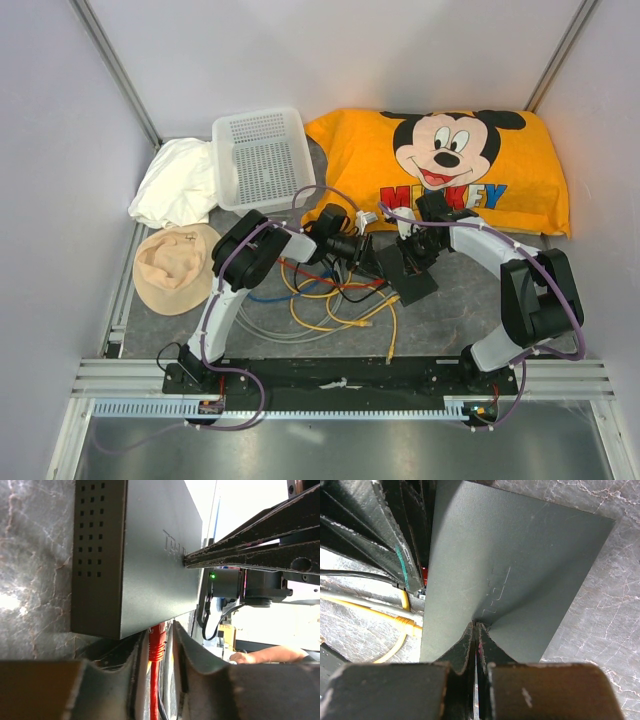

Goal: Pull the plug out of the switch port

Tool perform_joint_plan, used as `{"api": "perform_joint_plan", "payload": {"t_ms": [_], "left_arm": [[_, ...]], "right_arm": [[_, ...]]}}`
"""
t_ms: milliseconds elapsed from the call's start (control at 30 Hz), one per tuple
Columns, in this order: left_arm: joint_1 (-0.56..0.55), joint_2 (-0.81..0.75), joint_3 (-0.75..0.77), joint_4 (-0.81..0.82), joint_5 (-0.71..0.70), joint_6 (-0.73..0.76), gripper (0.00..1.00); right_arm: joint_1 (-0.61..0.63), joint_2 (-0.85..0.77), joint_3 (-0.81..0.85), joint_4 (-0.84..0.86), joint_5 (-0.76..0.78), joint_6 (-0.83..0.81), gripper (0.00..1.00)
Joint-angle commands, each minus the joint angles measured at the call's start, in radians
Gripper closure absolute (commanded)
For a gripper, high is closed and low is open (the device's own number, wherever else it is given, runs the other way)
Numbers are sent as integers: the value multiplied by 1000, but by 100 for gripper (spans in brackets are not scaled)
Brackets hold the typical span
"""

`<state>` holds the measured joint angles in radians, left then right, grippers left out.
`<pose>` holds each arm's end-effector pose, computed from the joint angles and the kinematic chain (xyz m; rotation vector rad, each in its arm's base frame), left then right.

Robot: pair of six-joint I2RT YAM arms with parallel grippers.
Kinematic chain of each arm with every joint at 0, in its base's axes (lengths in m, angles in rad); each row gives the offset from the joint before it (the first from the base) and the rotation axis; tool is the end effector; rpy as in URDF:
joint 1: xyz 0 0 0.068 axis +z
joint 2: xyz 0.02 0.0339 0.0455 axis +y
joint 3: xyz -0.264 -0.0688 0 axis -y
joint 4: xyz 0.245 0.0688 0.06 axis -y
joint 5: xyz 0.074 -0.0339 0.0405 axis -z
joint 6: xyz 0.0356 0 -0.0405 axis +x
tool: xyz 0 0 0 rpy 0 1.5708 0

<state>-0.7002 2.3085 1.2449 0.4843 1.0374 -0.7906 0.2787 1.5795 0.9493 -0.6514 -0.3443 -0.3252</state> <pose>0.3214 -0.3109 0.0734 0.6286 2.4189 -1.8776 0.2719 0.0903 0.1785 -0.9027 2.6593 0.4785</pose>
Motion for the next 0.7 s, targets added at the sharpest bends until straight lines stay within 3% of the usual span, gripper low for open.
{"api": "perform_joint_plan", "payload": {"t_ms": [0, 167, 333, 667], "left_arm": [[-19, 37, 1, -70, 15, 45, 73], [-19, 45, 19, -92, 16, 54, 80], [-19, 58, 44, -118, 27, 65, 97], [10, 20, 83, -413, 70, 365, 99]], "right_arm": [[5, 70, -41, 118, 45, -15, 100], [5, 73, -44, 122, 51, -12, 100], [5, 71, -49, 122, 70, -20, 100], [5, 57, -72, 124, 96, -44, 100]]}}
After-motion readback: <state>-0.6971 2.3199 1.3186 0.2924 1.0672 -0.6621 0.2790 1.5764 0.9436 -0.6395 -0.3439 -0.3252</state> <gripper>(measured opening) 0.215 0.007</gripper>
